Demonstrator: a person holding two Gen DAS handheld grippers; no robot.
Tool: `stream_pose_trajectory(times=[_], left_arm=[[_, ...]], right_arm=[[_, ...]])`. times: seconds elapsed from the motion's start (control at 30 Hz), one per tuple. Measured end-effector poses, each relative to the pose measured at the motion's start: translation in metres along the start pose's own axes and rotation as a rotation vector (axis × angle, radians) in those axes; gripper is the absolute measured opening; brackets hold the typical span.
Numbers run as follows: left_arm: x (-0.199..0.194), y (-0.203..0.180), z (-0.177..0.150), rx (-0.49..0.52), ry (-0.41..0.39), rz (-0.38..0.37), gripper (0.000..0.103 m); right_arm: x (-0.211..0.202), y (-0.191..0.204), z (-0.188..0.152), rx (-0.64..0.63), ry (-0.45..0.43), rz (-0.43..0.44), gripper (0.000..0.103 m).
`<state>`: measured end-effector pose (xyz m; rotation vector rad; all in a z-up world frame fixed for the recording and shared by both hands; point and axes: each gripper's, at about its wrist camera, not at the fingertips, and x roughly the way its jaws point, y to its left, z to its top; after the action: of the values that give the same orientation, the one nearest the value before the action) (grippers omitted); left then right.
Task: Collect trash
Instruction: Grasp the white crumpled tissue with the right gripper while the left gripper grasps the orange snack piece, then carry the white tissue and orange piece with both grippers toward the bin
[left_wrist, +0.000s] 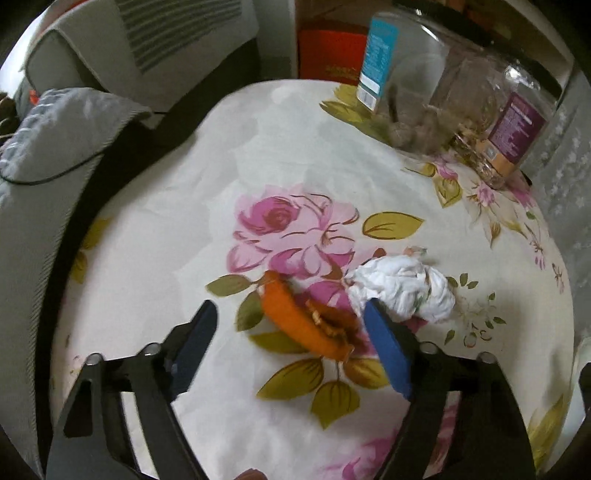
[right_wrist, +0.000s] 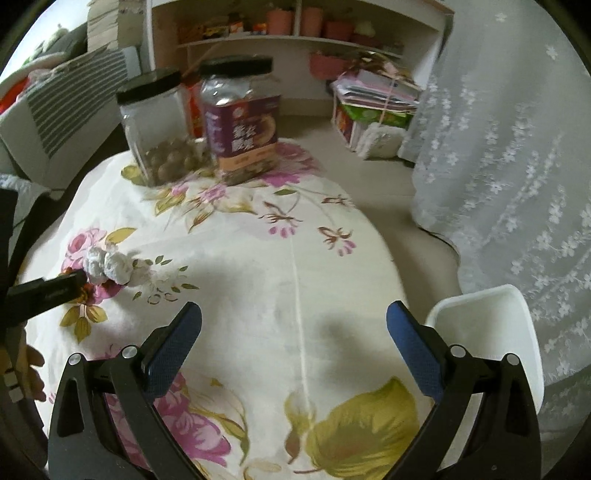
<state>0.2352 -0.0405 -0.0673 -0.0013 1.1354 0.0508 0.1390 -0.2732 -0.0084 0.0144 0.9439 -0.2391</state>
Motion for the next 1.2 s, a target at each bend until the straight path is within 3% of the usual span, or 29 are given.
stream_pose_trajectory(times=[0.07,0.17,0.23,0.37,0.6,0.7,0.8,0.83,0.9,0.93,1.2], left_arm=[[0.007,-0.001,0.0,0.014,0.012,-0.009,0.053],[0.009,0.001,-0.002,0.041,0.008,-0.033,0.039],[0.003,0.005,-0.003,0.041,0.017,-0.064,0.035],[-0.016,0.028,-0.004,-0.006,0.021,-0.075,0.033],[-0.073,0.074,0.005,-0.053,-0.08,-0.046,0.033],[-0.084,0.089,0.011,-0.067,-0.118,-0.029,0.033],[-0.084,0.101,0.014,-0.092,-0.117,-0.039,0.033],[-0.083,0.104,0.015,-0.099,-0.113,-0.042,0.033],[-0.08,0.108,0.017,-0.114,-0.107,-0.045,0.033],[-0.08,0.108,0.017,-0.119,-0.106,-0.046,0.033],[-0.086,0.115,0.021,-0.154,-0.127,-0.055,0.033]], right_arm=[[0.008,0.006,0.002,-0.016,0.021,0.01,0.096],[0.019,0.017,0.003,-0.039,0.041,0.026,0.096],[0.024,0.028,0.003,-0.069,0.045,0.048,0.096],[0.031,0.059,0.006,-0.168,0.033,0.119,0.096],[0.037,0.121,0.016,-0.306,0.003,0.342,0.096],[0.05,0.151,0.021,-0.364,0.011,0.384,0.096],[0.064,0.171,0.024,-0.405,0.012,0.372,0.095],[0.068,0.174,0.026,-0.404,0.013,0.38,0.091],[0.076,0.179,0.028,-0.399,0.029,0.388,0.067],[0.08,0.181,0.027,-0.403,0.043,0.381,0.048],[0.068,0.174,0.03,-0.303,0.01,0.381,0.045]])
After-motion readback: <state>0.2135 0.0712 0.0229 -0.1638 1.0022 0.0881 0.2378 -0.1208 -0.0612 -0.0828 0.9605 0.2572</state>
